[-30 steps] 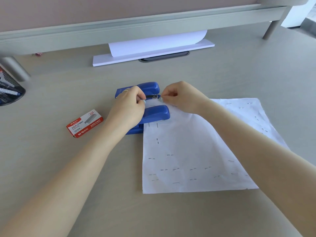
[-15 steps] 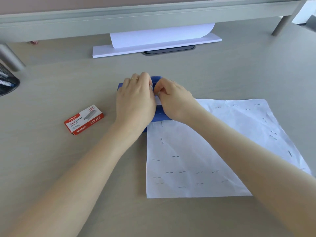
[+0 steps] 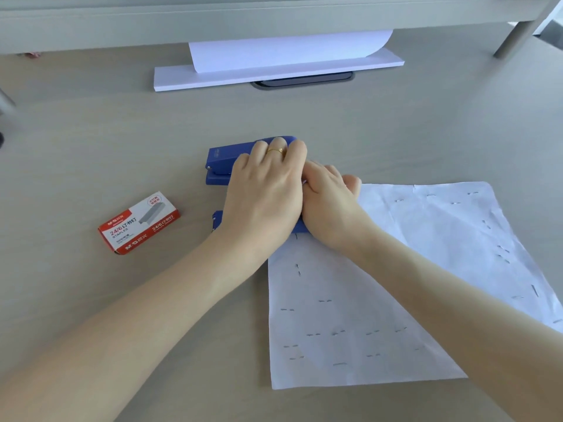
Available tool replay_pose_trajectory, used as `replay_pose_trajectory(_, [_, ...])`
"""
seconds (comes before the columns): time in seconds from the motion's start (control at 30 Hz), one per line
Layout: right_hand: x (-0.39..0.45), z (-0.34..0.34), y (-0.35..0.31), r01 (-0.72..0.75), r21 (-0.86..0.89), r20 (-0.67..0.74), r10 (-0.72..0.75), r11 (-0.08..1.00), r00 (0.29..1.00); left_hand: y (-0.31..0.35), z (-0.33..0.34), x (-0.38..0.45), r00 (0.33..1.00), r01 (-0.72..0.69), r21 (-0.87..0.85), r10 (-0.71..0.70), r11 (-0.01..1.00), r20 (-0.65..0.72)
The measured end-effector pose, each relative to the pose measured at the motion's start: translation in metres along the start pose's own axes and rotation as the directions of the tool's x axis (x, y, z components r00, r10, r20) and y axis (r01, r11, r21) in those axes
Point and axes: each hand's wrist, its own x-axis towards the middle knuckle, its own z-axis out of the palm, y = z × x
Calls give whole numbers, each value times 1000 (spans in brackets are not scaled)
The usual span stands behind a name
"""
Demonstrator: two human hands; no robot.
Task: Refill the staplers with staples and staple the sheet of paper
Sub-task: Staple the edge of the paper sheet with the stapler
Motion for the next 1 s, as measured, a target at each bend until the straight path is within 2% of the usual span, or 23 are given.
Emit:
replay_pose_trajectory(0.1, [-3, -1, -1, 2, -8, -2, -2, 1000, 1000, 1, -5, -2, 999, 12, -73, -9, 997, 42])
replay_pose_trajectory(0.23, [-3, -5, -2, -40, 1, 30, 40, 999, 999, 1, -7, -1, 977, 177, -196, -148, 964, 156])
replay_pose_trajectory(0.33, [-2, -12, -5, -66, 41, -49, 68, 997, 996, 2, -17, -2, 943, 332, -338, -305, 881, 132])
replay_pose_trajectory(0.4, [0, -19, -3, -70, 73, -97, 77, 995, 992, -1, -22, -3, 923, 375, -431, -371, 820, 98])
replay_pose_trajectory(0.47, [2, -26, 4, -84, 12, -117, 85, 996, 989, -5, -28, -7, 923, 373, -514, -366, 772, 120])
replay_pose_trajectory(0.57, [0, -32, 19, -117, -193, -68, 105, 974, 992, -13, -39, -18, 937, 348, -594, -277, 725, 212])
replay_pose_trajectory(0.67, [-5, -33, 27, -80, -259, 36, 92, 962, 995, -17, -46, -33, 947, 276, -532, -133, 801, 291])
replay_pose_trajectory(0.77, [-8, -33, 28, 0, -281, 113, 33, 960, 993, -15, -50, -44, 933, 245, -452, -82, 858, 351])
replay_pose_trajectory(0.87, [-9, -36, 33, 37, -189, 127, -13, 981, 992, -14, -54, -46, 926, 273, -451, -106, 850, 362])
replay_pose_trajectory(1.0, [-13, -50, 47, -42, 95, 123, 30, 995, 992, -17, -56, -46, 923, 297, -424, -143, 856, 358])
